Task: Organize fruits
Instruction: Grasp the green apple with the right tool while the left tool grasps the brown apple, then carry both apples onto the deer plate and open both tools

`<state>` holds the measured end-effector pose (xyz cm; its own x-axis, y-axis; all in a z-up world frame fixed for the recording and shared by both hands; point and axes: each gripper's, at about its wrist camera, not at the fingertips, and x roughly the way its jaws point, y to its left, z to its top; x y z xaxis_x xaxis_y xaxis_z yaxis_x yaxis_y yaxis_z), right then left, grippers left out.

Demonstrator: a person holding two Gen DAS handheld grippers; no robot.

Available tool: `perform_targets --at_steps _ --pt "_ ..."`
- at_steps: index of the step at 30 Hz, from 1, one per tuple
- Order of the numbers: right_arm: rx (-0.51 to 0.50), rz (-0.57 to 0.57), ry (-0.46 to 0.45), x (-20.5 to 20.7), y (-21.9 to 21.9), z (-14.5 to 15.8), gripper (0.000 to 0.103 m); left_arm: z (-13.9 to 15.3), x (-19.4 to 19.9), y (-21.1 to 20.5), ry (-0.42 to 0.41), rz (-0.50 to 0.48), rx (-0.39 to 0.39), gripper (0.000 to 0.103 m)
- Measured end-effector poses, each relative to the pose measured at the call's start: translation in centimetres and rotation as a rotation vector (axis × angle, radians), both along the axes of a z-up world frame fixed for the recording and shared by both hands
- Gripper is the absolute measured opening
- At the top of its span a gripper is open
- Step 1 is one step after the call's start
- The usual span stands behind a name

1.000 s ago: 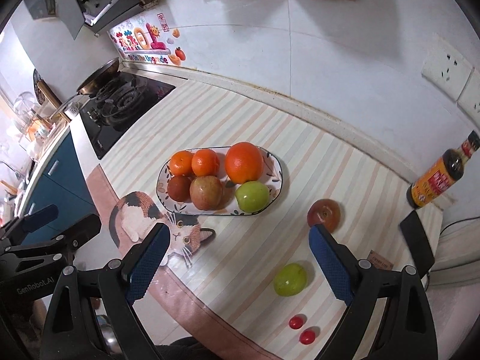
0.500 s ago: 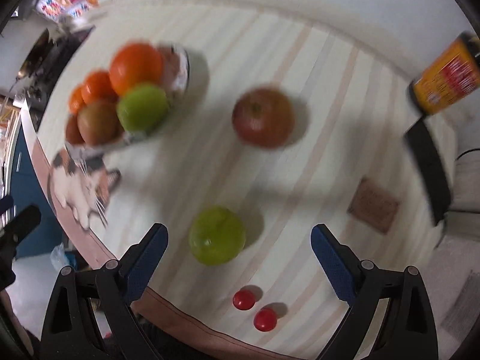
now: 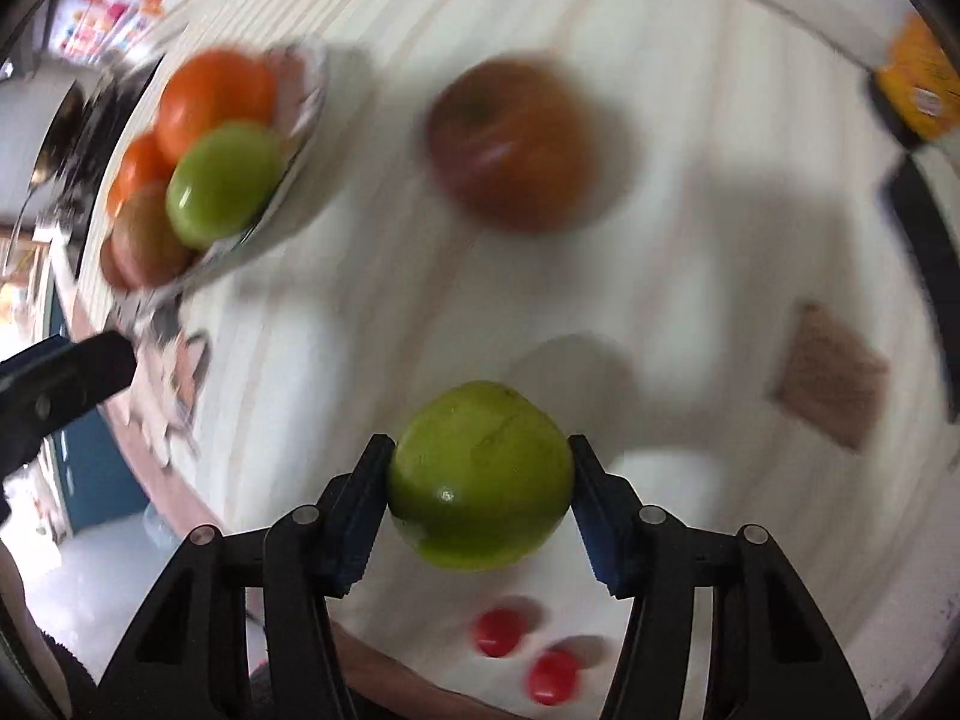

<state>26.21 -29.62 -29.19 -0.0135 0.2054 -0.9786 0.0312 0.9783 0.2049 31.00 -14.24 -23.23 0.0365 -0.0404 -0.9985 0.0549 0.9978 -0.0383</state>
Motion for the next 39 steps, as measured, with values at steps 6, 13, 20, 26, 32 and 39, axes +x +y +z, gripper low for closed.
perform_targets --at_steps 6,13,20,26,32,39 --pt "-0.045 -0.152 -0.015 0.9 -7.1 0.5 0.06 -2.9 4.5 -8.1 0.077 -0.117 -0.096 0.102" --pt "-0.051 -0.25 -0.024 1.1 -11.4 0.3 0.06 -8.5 5.9 -12.1 0.183 -0.159 -0.11 0.093" --pt "-0.064 -0.223 -0.039 1.1 -11.2 0.7 0.06 -7.9 4.6 -10.1 0.087 -0.136 -0.073 0.062" --pt "-0.04 -0.15 -0.053 1.6 -7.3 0.6 0.06 -5.7 0.2 -4.3 0.062 -0.099 -0.075 0.062" --pt "0.002 0.012 -0.045 2.0 -0.3 0.3 0.06 -5.0 -5.5 4.7 0.087 0.004 -0.044 0.062" --pt "0.03 0.217 -0.028 1.0 9.9 -1.2 0.06 -6.4 -9.7 13.2 0.114 0.14 -0.03 0.062"
